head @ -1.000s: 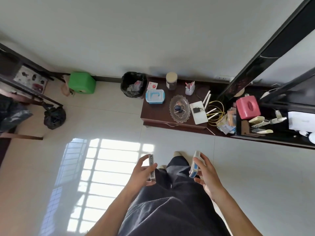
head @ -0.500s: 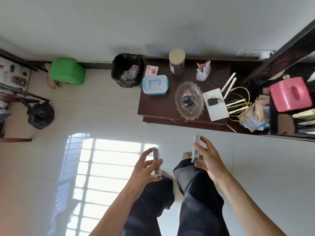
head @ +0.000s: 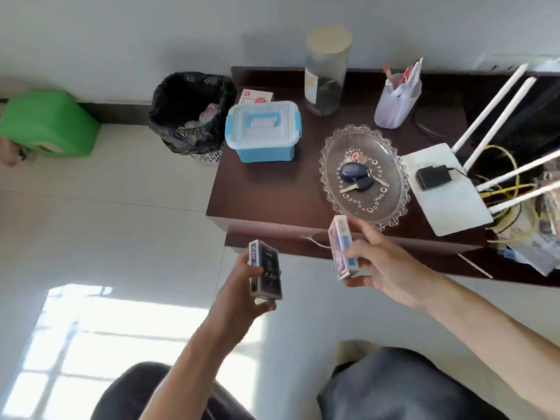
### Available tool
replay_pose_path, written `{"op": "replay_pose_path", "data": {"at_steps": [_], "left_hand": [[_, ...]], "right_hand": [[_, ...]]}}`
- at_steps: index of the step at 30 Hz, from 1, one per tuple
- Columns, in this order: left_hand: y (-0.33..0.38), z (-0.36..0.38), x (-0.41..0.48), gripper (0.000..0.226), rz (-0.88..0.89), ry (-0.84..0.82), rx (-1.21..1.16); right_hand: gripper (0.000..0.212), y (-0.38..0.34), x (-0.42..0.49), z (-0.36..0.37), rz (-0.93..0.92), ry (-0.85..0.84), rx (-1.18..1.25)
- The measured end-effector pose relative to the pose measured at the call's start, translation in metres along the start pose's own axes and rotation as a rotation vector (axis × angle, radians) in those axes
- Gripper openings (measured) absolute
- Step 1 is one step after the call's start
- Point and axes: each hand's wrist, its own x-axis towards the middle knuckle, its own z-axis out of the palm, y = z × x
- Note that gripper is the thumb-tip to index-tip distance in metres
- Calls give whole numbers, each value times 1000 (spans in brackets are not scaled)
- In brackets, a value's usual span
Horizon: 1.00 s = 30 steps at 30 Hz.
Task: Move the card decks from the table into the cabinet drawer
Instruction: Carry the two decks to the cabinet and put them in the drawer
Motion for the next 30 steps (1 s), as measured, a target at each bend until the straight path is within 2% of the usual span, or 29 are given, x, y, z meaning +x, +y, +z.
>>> {"op": "replay_pose_path", "data": {"at_steps": [3,7,10,12,15,19,24,30], "left_hand": [[10,-13,39,45,155,43,83],[38,-21,77,41,346,174,289],[60,-18,103,44,426,319,519],[72,-18,120,53,425,403,709],[82,-21,143,67,382,504,974],[87,-25,169,71,327,568,1132],[85,-25,182,71,292,599,1273],[88,-21,176,72,260,563,1278]], "right_hand": [[42,-9,38,19,-113,-14,-172],[36,-30,78,42,-241,93,-414],[53,-44,103,51,-319,195,-652],[70,-51,116,55,-338,266,-875],[83,-58,136,61,-323,349,-1174],[75,-63,163,71,-370,396,-1478],[76,-57,187,78,-320,415,-1653],[88,-55,184,79,-299,392,-1703]]}}
